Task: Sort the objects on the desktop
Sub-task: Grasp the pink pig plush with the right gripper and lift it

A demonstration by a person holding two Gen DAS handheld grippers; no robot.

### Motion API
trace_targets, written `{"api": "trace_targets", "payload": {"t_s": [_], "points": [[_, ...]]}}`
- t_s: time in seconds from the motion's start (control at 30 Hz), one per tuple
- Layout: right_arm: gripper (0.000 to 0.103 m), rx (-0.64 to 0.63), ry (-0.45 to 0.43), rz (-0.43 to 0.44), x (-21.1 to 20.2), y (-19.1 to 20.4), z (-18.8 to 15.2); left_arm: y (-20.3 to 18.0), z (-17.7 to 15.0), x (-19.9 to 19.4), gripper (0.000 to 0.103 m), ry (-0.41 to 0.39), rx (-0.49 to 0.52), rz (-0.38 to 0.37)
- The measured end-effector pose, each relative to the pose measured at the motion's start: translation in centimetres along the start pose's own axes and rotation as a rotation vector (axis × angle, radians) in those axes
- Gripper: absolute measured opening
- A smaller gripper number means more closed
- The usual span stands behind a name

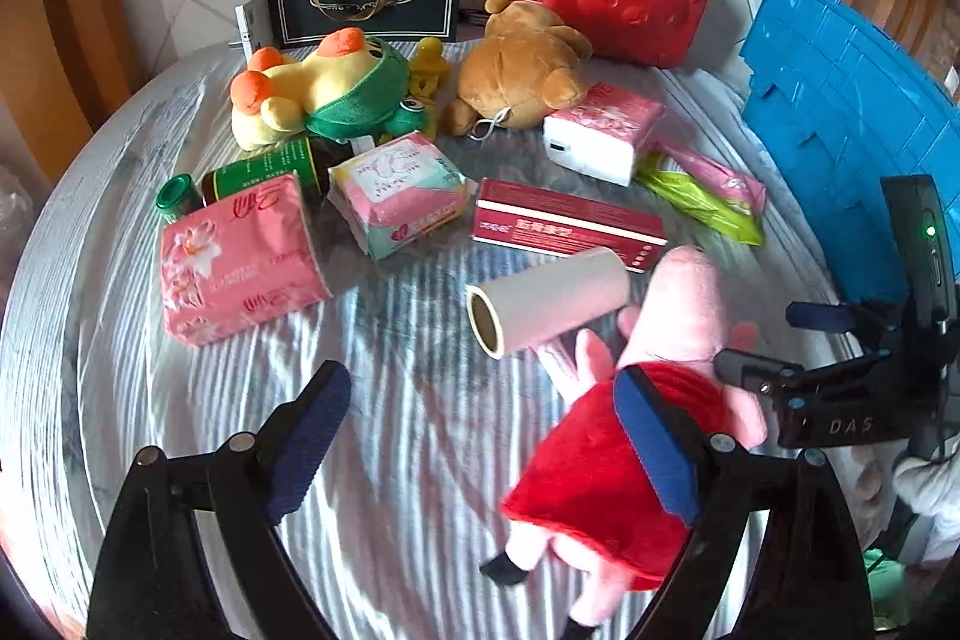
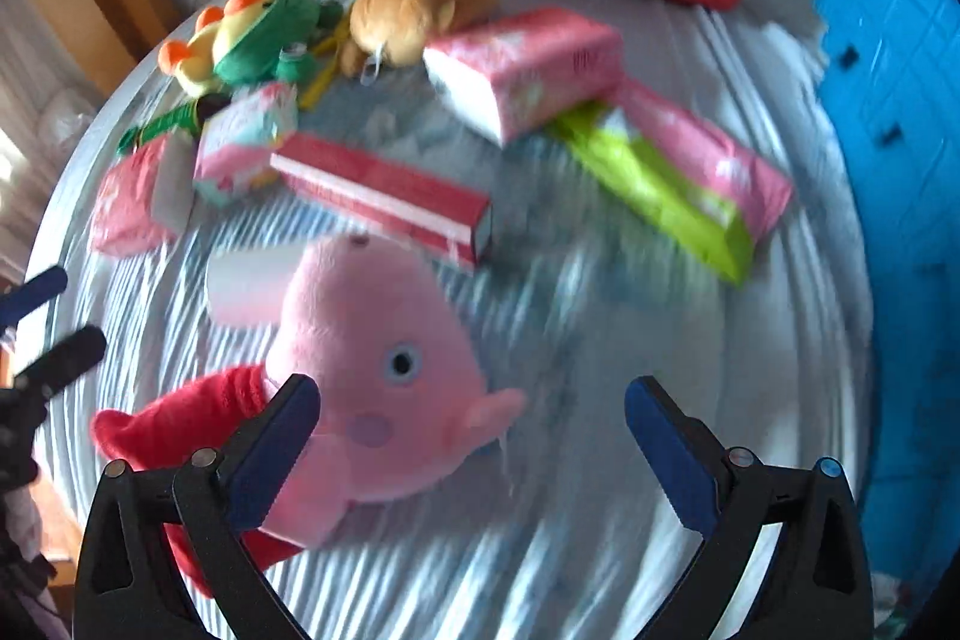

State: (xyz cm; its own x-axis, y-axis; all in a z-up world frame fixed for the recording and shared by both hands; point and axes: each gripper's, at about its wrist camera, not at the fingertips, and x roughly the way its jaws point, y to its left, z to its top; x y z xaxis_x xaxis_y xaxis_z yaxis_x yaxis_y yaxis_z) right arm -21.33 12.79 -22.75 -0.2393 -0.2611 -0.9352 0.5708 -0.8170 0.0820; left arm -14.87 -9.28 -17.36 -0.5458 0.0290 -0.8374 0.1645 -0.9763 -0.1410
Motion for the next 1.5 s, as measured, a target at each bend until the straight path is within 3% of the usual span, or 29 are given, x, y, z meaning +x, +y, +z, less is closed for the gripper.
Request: {"api": "trace_targets", "payload": {"t_s": [0.23,0.4,0.5,0.6,0.67,0.77,0.93,1.03,1.1,1.17,1.23,1.37,1.5], "points": [[0.103,0.023,-0.098,0.051,-4.1,-4.3,-2.5,-5.8,-3.1,0.9,0.09,0.038,-0.109,0.0],[0.103,-0.001,-0.161,0.153,-5.8,-6.8,-3.0,-8.2,-6.5,4.0,0.091,0.084,-0.11,0.187],[0.103,-0.037,-0.155,0.195,-5.5,-7.3,-3.3,-7.0,-7.9,4.3,0.092,0.088,-0.148,0.19],[0.103,-0.062,-0.13,0.224,-4.7,-7.1,-3.7,-6.0,-8.4,3.4,0.092,0.055,-0.061,0.336],[0.103,-0.076,-0.113,0.253,-4.0,-6.7,-4.0,-4.4,-8.6,2.9,0.092,0.068,-0.058,0.386],[0.103,-0.1,-0.084,0.296,-3.1,-5.5,-4.3,-2.9,-8.6,1.7,0.092,0.091,-0.1,0.353],[0.103,-0.128,-0.078,0.35,-2.6,-3.3,-3.7,-3.0,-7.6,-1.3,0.092,-0.001,-0.185,0.237],[0.103,-0.161,-0.082,0.329,-2.0,-1.6,-2.6,-3.3,-6.7,0.9,0.092,0.031,-0.172,0.245],[0.103,-0.18,-0.075,0.32,-1.3,-0.6,-2.0,-3.2,-6.5,2.0,0.092,0.044,-0.182,0.208],[0.103,-0.192,-0.053,0.319,-0.2,0.4,-1.5,-3.3,-6.5,2.4,0.102,0.044,-0.175,0.206],[0.103,-0.202,-0.028,0.321,1.2,1.4,-1.0,-3.1,-6.4,2.9,0.103,0.036,-0.146,0.218],[0.103,-0.212,0.031,0.323,4.1,2.9,-0.6,-2.4,-6.4,2.8,0.103,0.073,-0.149,0.168],[0.103,-0.171,0.04,0.391,4.8,2.6,-0.5,-3.3,-6.9,2.7,0.103,0.073,-0.097,0.191]]}}
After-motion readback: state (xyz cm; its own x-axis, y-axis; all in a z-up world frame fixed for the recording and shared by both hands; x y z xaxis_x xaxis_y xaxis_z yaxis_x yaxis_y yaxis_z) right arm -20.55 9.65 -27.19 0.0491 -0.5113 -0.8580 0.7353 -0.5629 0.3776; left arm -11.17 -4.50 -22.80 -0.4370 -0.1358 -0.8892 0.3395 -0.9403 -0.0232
